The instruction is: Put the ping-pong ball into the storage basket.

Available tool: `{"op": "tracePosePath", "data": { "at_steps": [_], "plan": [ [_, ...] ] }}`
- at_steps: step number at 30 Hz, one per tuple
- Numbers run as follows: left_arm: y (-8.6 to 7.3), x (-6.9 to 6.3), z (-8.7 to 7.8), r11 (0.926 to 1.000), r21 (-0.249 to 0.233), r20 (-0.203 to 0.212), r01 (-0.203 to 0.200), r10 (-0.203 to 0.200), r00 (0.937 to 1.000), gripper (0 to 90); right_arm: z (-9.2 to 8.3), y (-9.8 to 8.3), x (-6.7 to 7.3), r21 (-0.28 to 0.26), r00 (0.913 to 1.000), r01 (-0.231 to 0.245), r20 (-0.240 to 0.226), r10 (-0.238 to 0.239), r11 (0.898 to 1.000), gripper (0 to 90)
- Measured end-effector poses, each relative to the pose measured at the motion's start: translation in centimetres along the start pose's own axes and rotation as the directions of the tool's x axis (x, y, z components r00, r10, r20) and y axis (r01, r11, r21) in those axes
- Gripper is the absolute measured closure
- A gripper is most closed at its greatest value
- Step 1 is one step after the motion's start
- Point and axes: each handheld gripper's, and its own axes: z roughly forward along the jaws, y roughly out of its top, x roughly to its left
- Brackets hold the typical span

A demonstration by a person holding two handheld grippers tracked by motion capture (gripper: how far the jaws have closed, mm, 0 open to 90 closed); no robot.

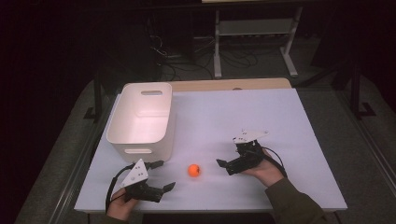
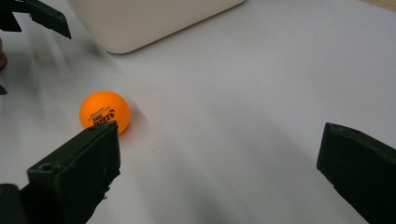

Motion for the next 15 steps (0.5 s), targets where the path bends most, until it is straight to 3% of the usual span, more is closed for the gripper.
{"op": "tracePosePath", "data": {
  "at_steps": [15],
  "plan": [
    [0.00, -0.01, -0.01, 1.0000, 0.001, 0.000, -0.002, 0.002, 1.0000, 14.1, 0.90, 0.99, 0.20, 0.000, 0.9998, 0.012, -0.015, -0.012, 1.000, 0.0]
  ]
}}
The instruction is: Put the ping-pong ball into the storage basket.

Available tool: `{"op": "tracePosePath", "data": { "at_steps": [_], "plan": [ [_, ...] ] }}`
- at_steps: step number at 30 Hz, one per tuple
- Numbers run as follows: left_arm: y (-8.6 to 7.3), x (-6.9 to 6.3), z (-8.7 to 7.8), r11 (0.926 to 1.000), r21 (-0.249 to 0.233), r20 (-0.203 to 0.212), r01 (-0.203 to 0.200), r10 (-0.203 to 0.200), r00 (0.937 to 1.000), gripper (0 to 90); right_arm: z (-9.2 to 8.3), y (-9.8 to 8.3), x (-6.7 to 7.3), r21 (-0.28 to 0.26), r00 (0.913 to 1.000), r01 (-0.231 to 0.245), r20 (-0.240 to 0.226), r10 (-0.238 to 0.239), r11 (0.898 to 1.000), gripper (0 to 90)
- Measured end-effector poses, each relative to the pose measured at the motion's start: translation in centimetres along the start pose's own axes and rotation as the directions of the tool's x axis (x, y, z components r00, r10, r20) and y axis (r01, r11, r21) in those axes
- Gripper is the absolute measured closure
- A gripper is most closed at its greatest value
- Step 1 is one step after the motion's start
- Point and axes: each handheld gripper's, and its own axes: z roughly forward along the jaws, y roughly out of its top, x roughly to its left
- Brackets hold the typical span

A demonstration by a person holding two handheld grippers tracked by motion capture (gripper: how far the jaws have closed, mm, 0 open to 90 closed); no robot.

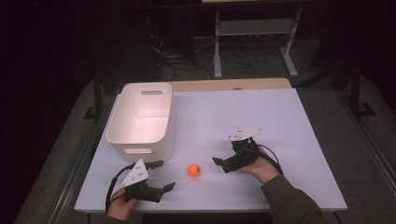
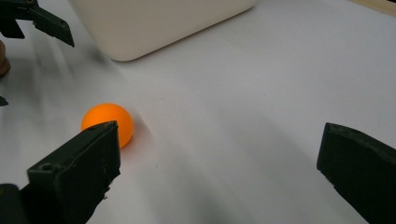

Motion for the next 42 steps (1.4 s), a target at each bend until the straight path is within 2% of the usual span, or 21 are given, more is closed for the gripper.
{"op": "tracePosePath", "data": {
  "at_steps": [26, 42],
  "plan": [
    [0.0, 0.0, 0.0, 1.0000, 0.000, 0.001, -0.002, 0.002, 1.0000, 14.2, 1.9, 1.1, 0.3, -0.008, 0.9997, 0.017, -0.018, -0.017, 1.000, 0.0],
    [0.0, 0.0, 0.0, 1.0000, 0.002, 0.004, -0.008, 0.008, 1.0000, 14.2, 2.5, 1.2, 1.3, -0.001, 0.9977, 0.035, -0.057, -0.035, 0.999, 0.0]
  ]
}}
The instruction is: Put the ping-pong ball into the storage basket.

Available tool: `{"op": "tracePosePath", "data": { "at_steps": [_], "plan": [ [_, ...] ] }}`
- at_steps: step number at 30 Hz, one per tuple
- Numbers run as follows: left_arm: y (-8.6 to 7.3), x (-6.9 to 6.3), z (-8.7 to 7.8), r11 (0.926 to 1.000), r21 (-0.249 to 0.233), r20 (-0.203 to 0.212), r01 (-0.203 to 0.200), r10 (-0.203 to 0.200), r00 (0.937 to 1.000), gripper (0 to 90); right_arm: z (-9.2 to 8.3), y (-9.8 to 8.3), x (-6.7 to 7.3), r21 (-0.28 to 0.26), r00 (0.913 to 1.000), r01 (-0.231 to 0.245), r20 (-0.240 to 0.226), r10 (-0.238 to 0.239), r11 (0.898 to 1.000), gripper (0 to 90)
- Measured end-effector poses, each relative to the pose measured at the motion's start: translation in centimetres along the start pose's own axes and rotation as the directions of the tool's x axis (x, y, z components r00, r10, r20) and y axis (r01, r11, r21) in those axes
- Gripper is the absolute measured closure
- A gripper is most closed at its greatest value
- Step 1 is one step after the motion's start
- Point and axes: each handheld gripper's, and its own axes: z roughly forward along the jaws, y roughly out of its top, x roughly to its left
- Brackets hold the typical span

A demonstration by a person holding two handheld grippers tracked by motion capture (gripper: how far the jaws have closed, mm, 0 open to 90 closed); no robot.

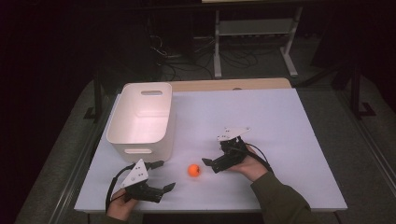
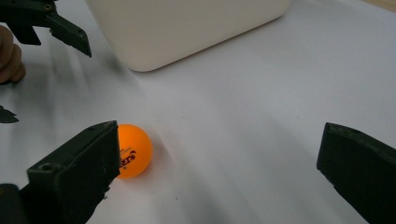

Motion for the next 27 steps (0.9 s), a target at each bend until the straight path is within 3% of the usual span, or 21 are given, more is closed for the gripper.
{"op": "tracePosePath", "data": {
  "at_steps": [27],
  "plan": [
    [0.0, 0.0, 0.0, 1.0000, 0.000, 0.001, -0.004, 0.004, 1.0000, 14.2, 2.3, -0.4, 1.9, 0.061, 0.9974, 0.037, -0.064, -0.033, 0.997, 0.0]
  ]
}}
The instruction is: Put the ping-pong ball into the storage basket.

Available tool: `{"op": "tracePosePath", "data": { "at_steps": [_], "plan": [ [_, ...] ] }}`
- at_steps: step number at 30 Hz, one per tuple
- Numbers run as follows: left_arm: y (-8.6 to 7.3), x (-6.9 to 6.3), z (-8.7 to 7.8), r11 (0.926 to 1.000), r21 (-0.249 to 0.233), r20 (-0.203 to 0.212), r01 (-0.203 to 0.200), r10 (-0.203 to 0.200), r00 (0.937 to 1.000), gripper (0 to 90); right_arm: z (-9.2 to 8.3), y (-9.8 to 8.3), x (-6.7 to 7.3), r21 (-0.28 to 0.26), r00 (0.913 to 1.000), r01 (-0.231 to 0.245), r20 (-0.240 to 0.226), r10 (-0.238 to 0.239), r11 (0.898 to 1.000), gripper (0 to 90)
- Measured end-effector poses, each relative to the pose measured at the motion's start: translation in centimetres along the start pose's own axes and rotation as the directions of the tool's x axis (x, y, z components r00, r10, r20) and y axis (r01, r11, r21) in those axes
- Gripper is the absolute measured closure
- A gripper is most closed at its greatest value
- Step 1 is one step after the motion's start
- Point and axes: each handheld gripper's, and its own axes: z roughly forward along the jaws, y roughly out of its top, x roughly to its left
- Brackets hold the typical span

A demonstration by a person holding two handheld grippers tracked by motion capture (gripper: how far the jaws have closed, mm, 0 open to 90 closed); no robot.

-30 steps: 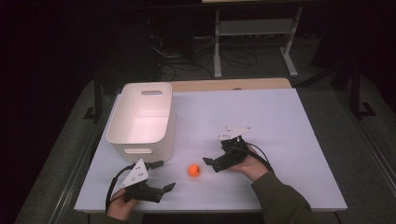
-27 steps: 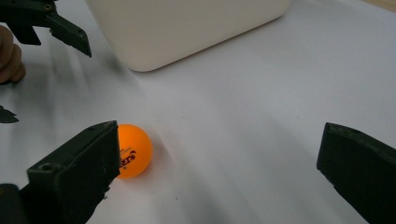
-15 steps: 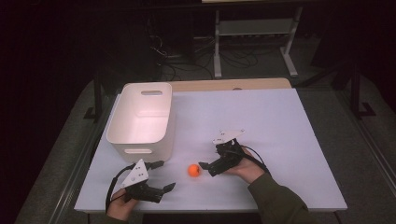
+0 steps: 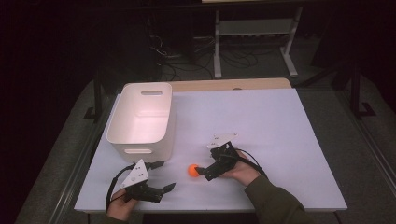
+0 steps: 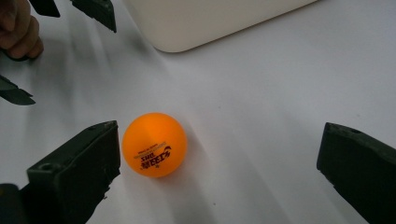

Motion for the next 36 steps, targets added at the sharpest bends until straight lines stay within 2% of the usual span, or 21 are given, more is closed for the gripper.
{"op": "tracePosePath", "data": {
  "at_steps": [21, 36],
  "plan": [
    [0.0, 0.0, 0.0, 1.0000, 0.005, 0.000, -0.002, 0.002, 1.0000, 14.1, 1.5, 0.2, 0.9, 0.019, 0.9993, 0.020, -0.033, -0.019, 1.000, 0.0],
    [0.0, 0.0, 0.0, 1.0000, 0.005, 0.000, -0.002, 0.002, 1.0000, 14.2, 2.7, -0.2, 1.4, 0.060, 0.9978, 0.042, -0.054, -0.039, 0.997, 0.0]
  ]
}}
